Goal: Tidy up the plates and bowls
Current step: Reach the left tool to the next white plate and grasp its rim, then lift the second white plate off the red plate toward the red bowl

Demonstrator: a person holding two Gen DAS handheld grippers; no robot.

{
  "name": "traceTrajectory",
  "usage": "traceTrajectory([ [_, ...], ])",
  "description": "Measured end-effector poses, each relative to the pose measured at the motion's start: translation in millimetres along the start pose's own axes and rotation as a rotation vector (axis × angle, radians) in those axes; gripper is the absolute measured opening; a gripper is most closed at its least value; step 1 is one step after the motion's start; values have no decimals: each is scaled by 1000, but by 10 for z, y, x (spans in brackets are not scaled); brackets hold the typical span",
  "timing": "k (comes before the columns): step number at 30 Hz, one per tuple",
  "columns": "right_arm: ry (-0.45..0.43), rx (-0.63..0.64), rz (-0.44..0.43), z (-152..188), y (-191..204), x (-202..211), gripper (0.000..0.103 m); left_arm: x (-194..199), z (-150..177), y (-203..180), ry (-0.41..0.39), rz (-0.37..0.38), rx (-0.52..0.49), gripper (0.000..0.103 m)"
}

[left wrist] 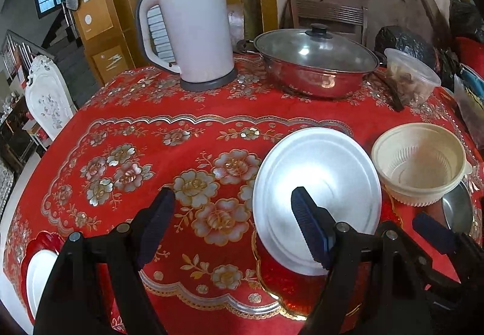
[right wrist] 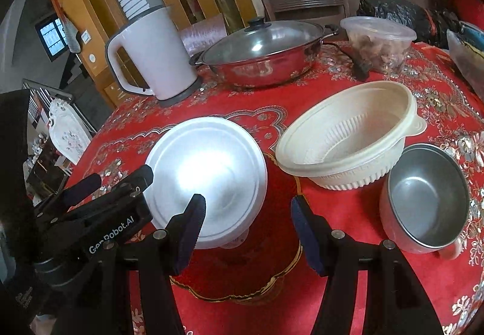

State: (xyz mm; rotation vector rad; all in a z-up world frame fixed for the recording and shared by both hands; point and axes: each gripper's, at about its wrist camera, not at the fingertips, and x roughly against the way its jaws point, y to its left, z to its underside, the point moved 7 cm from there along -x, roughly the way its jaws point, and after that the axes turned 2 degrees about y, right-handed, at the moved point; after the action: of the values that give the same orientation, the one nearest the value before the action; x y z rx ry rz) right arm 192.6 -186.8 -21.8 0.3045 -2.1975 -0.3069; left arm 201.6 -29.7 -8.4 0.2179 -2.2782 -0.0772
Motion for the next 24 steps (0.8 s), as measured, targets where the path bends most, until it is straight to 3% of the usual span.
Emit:
traceTrajectory([
  [8,43,-86,-84,-7,-89,-146,61,-156,-70,-50,31,-38,-32,79],
  [21,102,-189,-174,-11,-176,-397,56,-312,-97,-158,81,28,-39,78],
  [24,117,-186,-192,-2,-131,-442,46,-346,-89,-191,96,43,-50,64],
])
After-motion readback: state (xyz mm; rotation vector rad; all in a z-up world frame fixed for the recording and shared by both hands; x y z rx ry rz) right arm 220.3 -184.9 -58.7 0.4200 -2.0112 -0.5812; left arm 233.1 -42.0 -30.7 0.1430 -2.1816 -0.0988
